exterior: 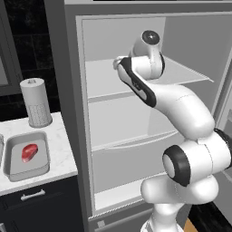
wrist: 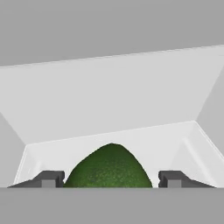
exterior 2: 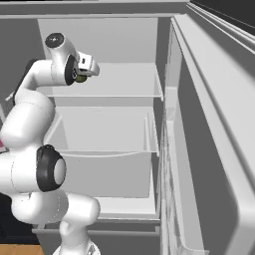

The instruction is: Place one avocado and one steak in each tupperware on the nearby counter, to pack two identical lunches.

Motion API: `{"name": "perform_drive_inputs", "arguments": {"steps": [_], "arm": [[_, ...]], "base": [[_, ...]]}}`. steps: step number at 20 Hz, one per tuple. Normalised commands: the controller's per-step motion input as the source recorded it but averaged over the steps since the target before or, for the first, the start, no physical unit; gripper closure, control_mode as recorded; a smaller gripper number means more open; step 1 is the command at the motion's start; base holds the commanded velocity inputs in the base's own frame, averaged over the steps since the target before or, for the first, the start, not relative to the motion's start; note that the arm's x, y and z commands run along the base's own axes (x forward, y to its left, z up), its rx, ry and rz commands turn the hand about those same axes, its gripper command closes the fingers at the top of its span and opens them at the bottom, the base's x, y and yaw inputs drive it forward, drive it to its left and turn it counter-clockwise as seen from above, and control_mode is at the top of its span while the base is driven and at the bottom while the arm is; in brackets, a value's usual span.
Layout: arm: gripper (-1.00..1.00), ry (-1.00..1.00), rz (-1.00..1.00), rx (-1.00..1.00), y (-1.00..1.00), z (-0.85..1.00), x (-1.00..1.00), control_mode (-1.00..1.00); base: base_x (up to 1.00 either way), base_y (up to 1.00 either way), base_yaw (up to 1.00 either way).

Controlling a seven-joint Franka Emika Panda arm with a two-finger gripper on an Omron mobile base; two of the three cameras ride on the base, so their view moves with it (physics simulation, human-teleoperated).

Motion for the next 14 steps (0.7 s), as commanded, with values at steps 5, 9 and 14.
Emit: {"name": "perform_drive_inputs", "arguments": {"steps": [5,9,14], "arm": [[1.00,0.05,0.00,-0.02,0.02,-0.52,-0.02,-1.00],[1.00,-0.08,0.00,0.00,-0.04,-0.01,-0.25,-1.00],[1.00,-0.40,0.01,0.00,0.00,0.27,-0.99,-1.00]], "base": [[0.00,0.00,0.00],[0.00,0.00,0.00],[0.00,0.00,0.00]]}}
